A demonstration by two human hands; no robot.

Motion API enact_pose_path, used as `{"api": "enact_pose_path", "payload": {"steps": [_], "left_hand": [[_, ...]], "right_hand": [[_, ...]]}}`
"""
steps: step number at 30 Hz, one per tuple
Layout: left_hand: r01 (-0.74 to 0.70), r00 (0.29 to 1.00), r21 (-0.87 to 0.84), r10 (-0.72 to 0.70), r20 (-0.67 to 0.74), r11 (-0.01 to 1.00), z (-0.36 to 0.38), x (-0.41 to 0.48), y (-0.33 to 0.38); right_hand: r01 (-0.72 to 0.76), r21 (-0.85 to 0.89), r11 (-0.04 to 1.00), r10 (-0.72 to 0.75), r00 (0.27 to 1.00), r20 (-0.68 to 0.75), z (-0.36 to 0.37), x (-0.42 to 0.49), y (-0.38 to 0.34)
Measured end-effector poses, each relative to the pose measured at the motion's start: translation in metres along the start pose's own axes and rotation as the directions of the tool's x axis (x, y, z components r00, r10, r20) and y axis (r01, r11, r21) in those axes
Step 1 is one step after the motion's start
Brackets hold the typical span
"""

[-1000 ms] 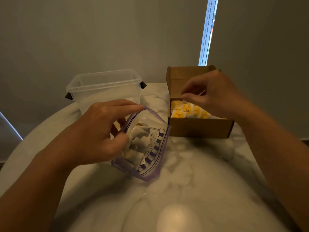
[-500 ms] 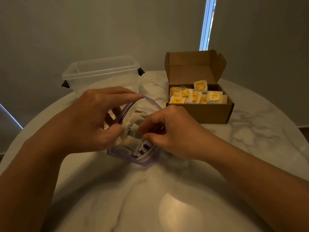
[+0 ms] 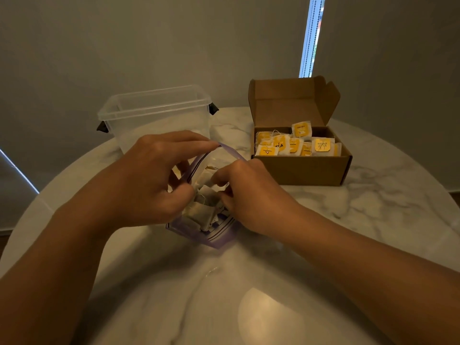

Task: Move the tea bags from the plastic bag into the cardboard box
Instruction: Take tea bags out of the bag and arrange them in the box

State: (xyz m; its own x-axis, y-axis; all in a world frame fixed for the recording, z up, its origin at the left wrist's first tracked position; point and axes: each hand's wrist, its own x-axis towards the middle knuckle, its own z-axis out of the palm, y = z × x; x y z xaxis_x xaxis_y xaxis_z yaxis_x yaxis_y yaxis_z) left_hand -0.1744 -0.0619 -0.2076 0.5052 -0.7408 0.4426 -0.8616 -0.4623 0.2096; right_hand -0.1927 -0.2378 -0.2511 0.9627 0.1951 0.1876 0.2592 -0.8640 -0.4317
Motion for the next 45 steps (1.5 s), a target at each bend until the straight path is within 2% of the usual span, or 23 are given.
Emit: {"api": "enact_pose_path", "payload": {"steps": [4, 7, 8, 12, 19, 32, 39, 43, 45], "left_hand": [[-0.004, 1.0, -0.005, 0.004, 0.004, 1.0, 0.001, 0.001, 0.002], [-0.012, 1.0, -0.019, 0.012, 0.005, 1.0, 0.001, 0.002, 0.002], [-0.015, 1.0, -0.025, 0.015, 0.004, 1.0, 0.001, 0.002, 0.002], [-0.025, 1.0, -0.026, 0.025, 0.0, 0.999, 0.0, 0.003, 0.002], [-0.027, 1.0, -0.029, 0.027, 0.0, 0.999, 0.0, 0.002, 0.003], [-0.01, 1.0, -0.031, 0.01, -0.006, 0.999, 0.001, 0.002, 0.002], [0.021, 1.0, 0.004, -0.021, -0.004, 1.0, 0.001, 0.001, -0.001], [0.013, 1.0, -0.003, -0.013, -0.004, 1.0, 0.0, 0.001, -0.001], [0.007, 1.0, -0.006, -0.007, -0.005, 1.0, 0.0, 0.001, 0.0]], "right_hand": [[0.02, -0.056, 0.998, -0.018, 0.999, 0.031, 0.003, 0.001, -0.001], [0.148, -0.065, 0.987, -0.153, 0.984, -0.093, 0.004, -0.005, 0.0], [0.168, -0.073, 0.983, -0.174, 0.98, -0.091, 0.004, -0.007, -0.002], [0.14, -0.126, 0.982, -0.132, 0.989, 0.067, 0.009, -0.009, -0.008], [0.196, -0.109, 0.974, -0.19, 0.979, 0.068, 0.003, -0.016, -0.011], [0.029, 0.095, 0.995, -0.035, 0.998, 0.054, -0.003, -0.015, -0.007], [0.041, 0.086, 0.995, -0.043, 0.999, 0.024, -0.017, -0.023, -0.01], [0.055, 0.047, 0.997, -0.059, 0.994, 0.095, -0.016, -0.027, -0.004], [0.067, 0.046, 0.997, -0.071, 0.994, 0.082, -0.015, -0.028, -0.004]]}}
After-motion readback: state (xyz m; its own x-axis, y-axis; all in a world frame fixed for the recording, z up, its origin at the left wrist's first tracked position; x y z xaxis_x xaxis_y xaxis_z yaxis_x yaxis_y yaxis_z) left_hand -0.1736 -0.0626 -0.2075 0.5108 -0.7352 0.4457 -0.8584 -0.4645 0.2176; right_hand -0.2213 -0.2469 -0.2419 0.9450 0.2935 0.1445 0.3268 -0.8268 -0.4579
